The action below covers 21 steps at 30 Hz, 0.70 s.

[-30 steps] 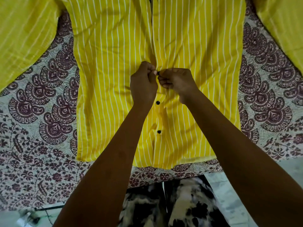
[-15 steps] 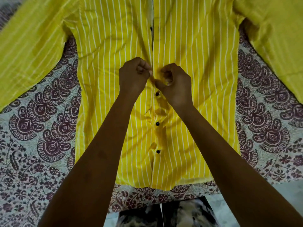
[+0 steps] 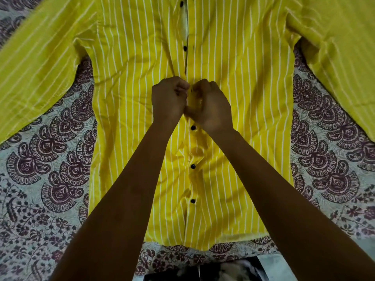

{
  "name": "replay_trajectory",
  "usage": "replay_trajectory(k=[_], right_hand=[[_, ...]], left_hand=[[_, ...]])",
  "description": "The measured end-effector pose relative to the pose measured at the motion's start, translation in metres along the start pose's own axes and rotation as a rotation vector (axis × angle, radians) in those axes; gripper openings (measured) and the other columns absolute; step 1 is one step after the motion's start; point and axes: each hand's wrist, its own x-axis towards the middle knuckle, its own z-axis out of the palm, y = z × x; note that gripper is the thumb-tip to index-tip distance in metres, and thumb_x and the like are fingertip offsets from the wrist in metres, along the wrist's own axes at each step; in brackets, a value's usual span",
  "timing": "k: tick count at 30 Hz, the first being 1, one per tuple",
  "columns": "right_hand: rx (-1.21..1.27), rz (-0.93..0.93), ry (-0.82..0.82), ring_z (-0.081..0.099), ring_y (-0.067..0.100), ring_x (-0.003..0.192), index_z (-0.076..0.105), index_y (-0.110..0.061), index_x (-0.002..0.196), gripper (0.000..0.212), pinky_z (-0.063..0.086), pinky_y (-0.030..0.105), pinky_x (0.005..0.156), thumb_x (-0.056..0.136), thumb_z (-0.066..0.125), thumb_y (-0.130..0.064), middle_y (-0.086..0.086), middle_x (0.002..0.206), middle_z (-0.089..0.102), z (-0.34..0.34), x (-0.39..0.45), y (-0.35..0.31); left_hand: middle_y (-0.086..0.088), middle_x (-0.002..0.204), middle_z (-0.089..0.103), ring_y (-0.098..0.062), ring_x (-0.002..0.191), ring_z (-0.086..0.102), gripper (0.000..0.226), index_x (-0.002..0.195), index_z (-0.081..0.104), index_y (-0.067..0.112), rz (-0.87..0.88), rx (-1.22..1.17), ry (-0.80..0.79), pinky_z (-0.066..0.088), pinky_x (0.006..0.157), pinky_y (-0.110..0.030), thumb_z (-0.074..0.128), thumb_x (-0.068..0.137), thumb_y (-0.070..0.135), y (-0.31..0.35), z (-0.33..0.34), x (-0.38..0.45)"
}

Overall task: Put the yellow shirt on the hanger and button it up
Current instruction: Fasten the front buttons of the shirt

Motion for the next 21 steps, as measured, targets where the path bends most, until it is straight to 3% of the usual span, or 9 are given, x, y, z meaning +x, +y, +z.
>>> replay_trajectory(k=[4, 9, 13, 16, 18, 21], right_hand=[[-0.256, -0.007, 0.025, 0.058, 0.03, 0.094, 0.047, -0.008, 0.113, 0.049, 0.031, 0.032, 0.059, 0.075, 0.069, -0.031, 0.01, 0.112, 0.053, 0.007, 0.004, -0.007], [0.041, -0.006, 0.15, 0.061, 0.033, 0.079, 0.056, -0.004, 0.1, 0.03, 0.034, 0.032, 0.057, 0.075, 0.059, -0.022, 0.013, 0.083, 0.065, 0.004, 0.001, 0.002], [0.178, 0.066, 0.305, 0.064, 0.029, 0.073, 0.064, -0.006, 0.098, 0.029, 0.039, 0.03, 0.06, 0.076, 0.049, -0.018, 0.011, 0.081, 0.069, 0.007, -0.008, 0.011], [0.209, 0.088, 0.366, 0.062, 0.029, 0.072, 0.067, -0.005, 0.098, 0.04, 0.04, 0.03, 0.062, 0.077, 0.04, -0.025, 0.014, 0.081, 0.068, 0.004, -0.011, 0.015], [0.152, 0.041, 0.322, 0.061, 0.029, 0.073, 0.067, -0.006, 0.1, 0.037, 0.044, 0.033, 0.063, 0.078, 0.042, -0.024, 0.015, 0.084, 0.067, 0.003, -0.012, 0.015], [-0.02, -0.083, 0.208, 0.061, 0.031, 0.075, 0.063, -0.009, 0.106, 0.033, 0.048, 0.037, 0.059, 0.078, 0.051, -0.021, 0.015, 0.098, 0.06, -0.001, -0.011, 0.016]], left_hand=[[-0.01, 0.079, 0.071, -0.021, 0.074, 0.067, 0.026, 0.082, 0.069, 0.005, -0.004, 0.014, 0.008, 0.053, 0.074, -0.034, 0.048, 0.067, 0.005, 0.002, -0.001, 0.001], [-0.011, 0.079, 0.072, -0.021, 0.077, 0.069, 0.021, 0.081, 0.069, 0.004, 0.017, 0.022, -0.074, 0.054, 0.078, -0.034, 0.053, 0.069, 0.002, -0.001, -0.007, 0.005], [-0.011, 0.09, 0.071, -0.016, 0.078, 0.066, 0.019, 0.09, 0.071, 0.005, 0.01, 0.039, -0.062, 0.046, 0.073, -0.016, 0.065, 0.073, 0.001, -0.004, -0.005, 0.002], [-0.012, 0.097, 0.066, -0.018, 0.08, 0.064, 0.023, 0.095, 0.069, 0.008, 0.043, 0.118, -0.054, 0.05, 0.077, -0.029, 0.072, 0.072, 0.011, -0.006, 0.003, -0.001], [-0.012, 0.1, 0.063, -0.025, 0.088, 0.063, 0.021, 0.096, 0.067, 0.01, 0.098, 0.252, -0.04, 0.049, 0.077, -0.037, 0.068, 0.075, 0.015, -0.004, 0.006, -0.003], [-0.013, 0.096, 0.064, -0.028, 0.092, 0.06, 0.016, 0.093, 0.065, 0.01, 0.141, 0.353, -0.015, 0.042, 0.074, -0.038, 0.058, 0.08, 0.016, 0.001, 0.006, -0.002]])
